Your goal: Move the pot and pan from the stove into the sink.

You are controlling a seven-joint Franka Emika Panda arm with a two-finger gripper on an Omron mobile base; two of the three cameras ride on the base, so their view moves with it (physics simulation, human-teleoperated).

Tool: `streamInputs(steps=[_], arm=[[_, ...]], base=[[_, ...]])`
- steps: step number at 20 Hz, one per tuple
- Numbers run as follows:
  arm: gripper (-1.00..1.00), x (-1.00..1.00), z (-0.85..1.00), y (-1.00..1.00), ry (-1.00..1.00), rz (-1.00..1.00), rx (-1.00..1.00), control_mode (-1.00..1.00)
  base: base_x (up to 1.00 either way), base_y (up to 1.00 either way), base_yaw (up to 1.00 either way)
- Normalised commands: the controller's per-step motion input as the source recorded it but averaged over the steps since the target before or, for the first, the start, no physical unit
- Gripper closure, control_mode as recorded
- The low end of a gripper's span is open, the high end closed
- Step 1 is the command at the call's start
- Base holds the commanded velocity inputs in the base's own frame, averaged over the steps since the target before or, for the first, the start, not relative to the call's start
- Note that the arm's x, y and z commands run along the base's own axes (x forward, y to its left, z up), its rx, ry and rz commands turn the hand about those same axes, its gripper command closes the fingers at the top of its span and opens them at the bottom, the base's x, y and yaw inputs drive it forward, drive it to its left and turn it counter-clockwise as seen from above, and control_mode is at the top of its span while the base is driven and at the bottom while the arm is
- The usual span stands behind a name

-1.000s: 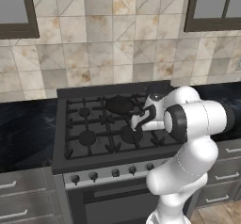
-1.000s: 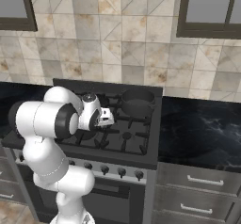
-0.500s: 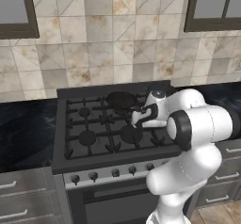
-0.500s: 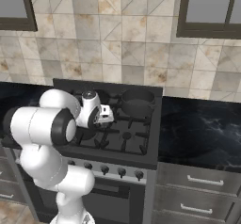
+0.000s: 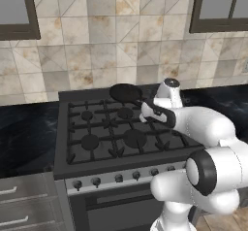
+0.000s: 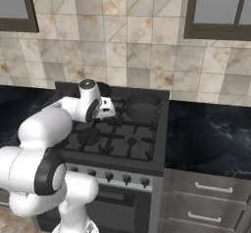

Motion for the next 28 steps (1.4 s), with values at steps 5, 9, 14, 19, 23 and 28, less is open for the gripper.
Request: streamInputs(steps=[5, 9, 14, 19, 23, 28], arm=[[1.00, -0.73, 0.52, 0.00, 0.00, 0.14, -0.03, -1.00], [1.00, -0.85, 0.28, 0.00, 0.00, 0.19, -0.06, -1.00], [1.00, -0.86, 0.24, 0.00, -0.01, 0.20, -0.06, -1.00], [1.00, -0.88, 0.19, 0.00, -0.02, 0.19, -0.05, -1.00], [1.00, -0.84, 0.13, -0.01, -0.09, 0.16, -0.05, -1.00], [1.00, -0.68, 0.08, 0.00, -0.31, 0.10, 0.00, -1.00]], base=[[0.00, 0.00, 0.00], [0.00, 0.00, 0.00], [0.00, 0.00, 0.00], [0.00, 0.00, 0.00], [0.00, 0.00, 0.00], [0.00, 0.00, 0.00]])
